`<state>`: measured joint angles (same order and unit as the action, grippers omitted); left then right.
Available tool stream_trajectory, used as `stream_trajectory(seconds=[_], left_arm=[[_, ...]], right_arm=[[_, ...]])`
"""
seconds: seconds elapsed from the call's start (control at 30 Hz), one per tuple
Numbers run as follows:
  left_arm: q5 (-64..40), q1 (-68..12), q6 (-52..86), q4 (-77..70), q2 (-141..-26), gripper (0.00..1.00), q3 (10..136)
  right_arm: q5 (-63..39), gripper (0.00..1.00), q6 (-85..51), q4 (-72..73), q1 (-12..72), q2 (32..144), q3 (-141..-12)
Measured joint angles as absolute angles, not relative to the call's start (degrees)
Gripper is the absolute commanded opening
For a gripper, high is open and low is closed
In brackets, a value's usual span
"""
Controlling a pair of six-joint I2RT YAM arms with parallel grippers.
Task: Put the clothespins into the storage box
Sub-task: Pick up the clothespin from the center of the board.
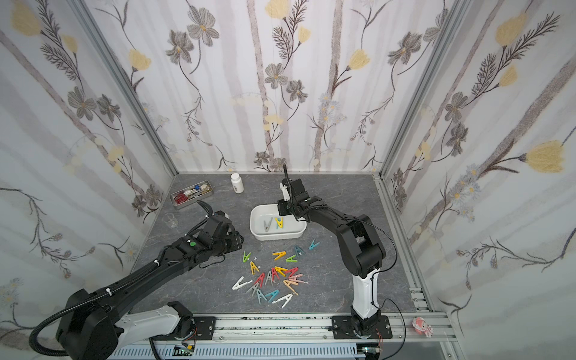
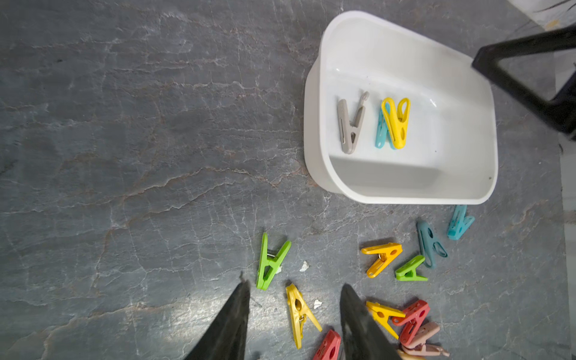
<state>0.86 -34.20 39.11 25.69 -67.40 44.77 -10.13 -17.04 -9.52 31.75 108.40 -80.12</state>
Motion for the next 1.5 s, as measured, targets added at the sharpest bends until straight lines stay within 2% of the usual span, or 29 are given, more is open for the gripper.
stream_trajectory(seconds=[0.23, 0.53, 0.73, 1.5], left_arm=[[-1.41, -35.44, 38.76, 29.63, -67.77, 0.46, 43.72], [-3.25, -42.74, 41.54, 32.34, -68.95, 0.45, 38.39], [-2.61, -46.22, 42.68, 32.91, -72.05, 0.44, 38.13], [-0.38, -47.53, 42.22, 31.40, -77.25, 0.32, 36.40]], right_arm=[[-10.63, 0.26, -17.69, -6.98, 32.29, 99.98, -69.41], [-12.51, 0.27, -20.78, -2.61, 35.03, 90.04, -58.33], [-12.32, 0.27, -21.65, -0.23, 35.22, 90.11, -57.67], [-14.87, 0.26, -23.53, 1.45, 35.94, 90.83, -58.06]])
